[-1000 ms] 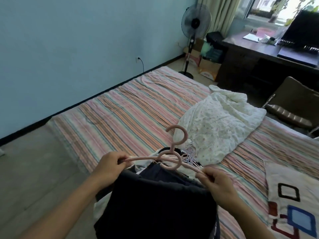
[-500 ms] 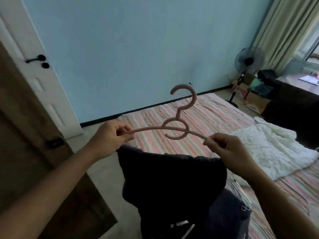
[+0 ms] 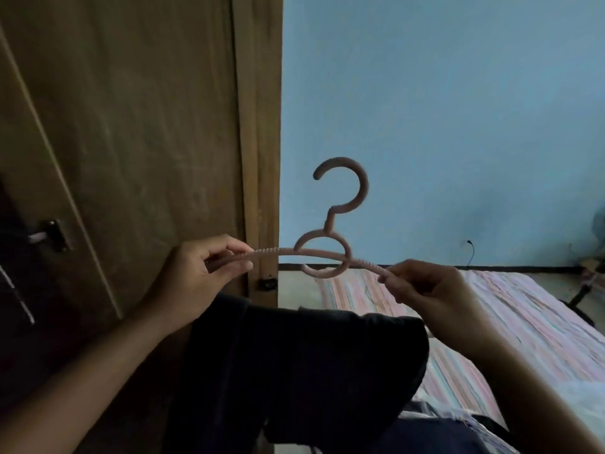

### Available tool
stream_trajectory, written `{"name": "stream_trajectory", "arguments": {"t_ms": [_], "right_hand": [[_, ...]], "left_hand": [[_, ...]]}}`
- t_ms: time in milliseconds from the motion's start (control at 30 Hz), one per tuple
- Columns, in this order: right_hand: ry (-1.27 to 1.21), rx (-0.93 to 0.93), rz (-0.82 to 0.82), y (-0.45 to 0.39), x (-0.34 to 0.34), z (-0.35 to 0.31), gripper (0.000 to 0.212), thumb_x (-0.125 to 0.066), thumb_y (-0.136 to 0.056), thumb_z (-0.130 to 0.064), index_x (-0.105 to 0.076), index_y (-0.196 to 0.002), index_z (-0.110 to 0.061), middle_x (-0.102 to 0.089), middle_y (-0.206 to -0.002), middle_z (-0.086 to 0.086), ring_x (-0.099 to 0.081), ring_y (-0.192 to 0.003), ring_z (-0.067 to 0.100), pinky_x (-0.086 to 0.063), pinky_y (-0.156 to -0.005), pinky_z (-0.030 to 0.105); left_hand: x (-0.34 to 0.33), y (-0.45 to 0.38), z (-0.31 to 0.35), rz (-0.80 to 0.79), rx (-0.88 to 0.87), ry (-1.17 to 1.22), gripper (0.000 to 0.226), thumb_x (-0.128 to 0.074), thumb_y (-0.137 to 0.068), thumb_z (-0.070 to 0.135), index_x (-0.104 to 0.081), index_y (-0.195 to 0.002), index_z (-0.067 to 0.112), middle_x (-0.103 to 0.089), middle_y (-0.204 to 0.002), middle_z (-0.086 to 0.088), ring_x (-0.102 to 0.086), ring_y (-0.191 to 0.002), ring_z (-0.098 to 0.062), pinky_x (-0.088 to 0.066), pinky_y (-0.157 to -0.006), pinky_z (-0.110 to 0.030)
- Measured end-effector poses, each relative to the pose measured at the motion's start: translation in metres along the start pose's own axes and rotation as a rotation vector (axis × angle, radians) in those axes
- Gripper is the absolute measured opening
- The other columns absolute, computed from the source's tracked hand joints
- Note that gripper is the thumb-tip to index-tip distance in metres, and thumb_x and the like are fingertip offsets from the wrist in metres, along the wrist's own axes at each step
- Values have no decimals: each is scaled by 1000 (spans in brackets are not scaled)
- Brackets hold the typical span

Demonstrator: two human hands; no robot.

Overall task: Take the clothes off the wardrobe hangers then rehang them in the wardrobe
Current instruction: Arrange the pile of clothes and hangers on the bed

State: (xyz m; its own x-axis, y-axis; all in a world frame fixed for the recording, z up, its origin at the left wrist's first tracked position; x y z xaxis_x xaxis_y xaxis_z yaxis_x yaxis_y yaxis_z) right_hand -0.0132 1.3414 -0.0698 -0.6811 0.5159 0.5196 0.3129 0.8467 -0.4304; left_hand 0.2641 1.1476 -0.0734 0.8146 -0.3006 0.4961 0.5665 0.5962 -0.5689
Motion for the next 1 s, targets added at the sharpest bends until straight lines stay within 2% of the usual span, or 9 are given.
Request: {"name": "stream_trajectory", "arguments": {"t_ms": [133,267,333,467,500,633,767,900,1000], "right_hand": [[-38,98,-117,-30,-30,-21,18,-70,-88,-34,-69,-77,-19,-54,-58,4,-46,-55,13,-36,-58,33],[-102,234,-259,-56,-69,-51,20,-64,-88,-46,-73,-82,-29,-56,-60,-7,-44,-54,10,-36,-53,30],[-113,320,-356,-63,-89,-65,21,-61,-90,-47,-75,-87,-31,-61,-64,-7,-48,-55,9,-40,-53,26],[-192,402,-525,-75,-122,-82,16,-62,-94,-40,-74,-89,-32,-64,-69,8,-58,-61,24,-49,-58,42],[-216,418,-564,-77,-130,-86,16,-61,-94,-42,-73,-88,-33,-63,-67,6,-57,-60,24,-48,-57,42],[-281,508,-695,-83,-161,-112,25,-61,-94,-45,-72,-83,-26,-59,-62,1,-51,-54,14,-38,-52,20],[-349,545,-809,-79,-194,-145,30,-60,-91,-48,-72,-81,-22,-62,-66,6,-52,-55,12,-40,-53,20],[-431,549,-921,-66,-226,-175,21,-62,-90,-44,-71,-78,-28,-58,-61,-2,-48,-54,7,-39,-51,18],[-451,562,-968,-56,-249,-197,20,-64,-93,-34,-71,-75,-28,-55,-58,-10,-46,-53,0,-36,-52,13]], "left_hand": [[40,23,1,109,77,-35,17,-71,-80,38,-72,-96,43,-72,-86,6,-68,-79,-14,-55,-69,-29],[68,48,13,230,117,-79,24,-74,-80,20,-74,-95,39,-74,-88,6,-69,-80,-9,-52,-69,-16],[73,60,22,281,145,-80,24,-73,-80,14,-76,-92,34,-74,-87,5,-69,-80,-9,-53,-70,-16],[88,87,35,404,207,-139,25,-72,-81,-1,-76,-92,20,-74,-88,2,-69,-82,-10,-54,-71,-18],[95,95,39,438,228,-150,25,-71,-81,-3,-75,-93,19,-74,-89,2,-69,-83,-11,-53,-72,-17],[119,132,53,554,307,-265,25,-70,-84,-2,-74,-92,21,-73,-90,7,-68,-85,-6,-48,-74,-10],[142,172,64,660,377,-350,27,-71,-86,3,-75,-90,29,-73,-88,5,-67,-82,-7,-47,-71,-12],[158,207,77,729,433,-380,32,-69,-87,2,-72,-95,33,-71,-90,-2,-65,-80,-20,-50,-72,-30],[172,226,84,715,474,-420,30,-68,-89,4,-72,-95,33,-71,-90,0,-66,-81,-14,-50,-73,-25]]}}
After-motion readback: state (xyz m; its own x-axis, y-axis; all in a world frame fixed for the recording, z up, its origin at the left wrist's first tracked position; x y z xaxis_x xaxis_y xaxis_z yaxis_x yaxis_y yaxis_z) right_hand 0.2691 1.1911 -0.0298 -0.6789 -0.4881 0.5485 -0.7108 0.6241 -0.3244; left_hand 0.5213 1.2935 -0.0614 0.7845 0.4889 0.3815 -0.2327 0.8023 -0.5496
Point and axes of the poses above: each hand's wrist, its own y-axis away from the middle knuckle, its own x-axis out of the back of the hand, z = x × y, the point moved 4 cm from there along -y, towards the middle knuckle
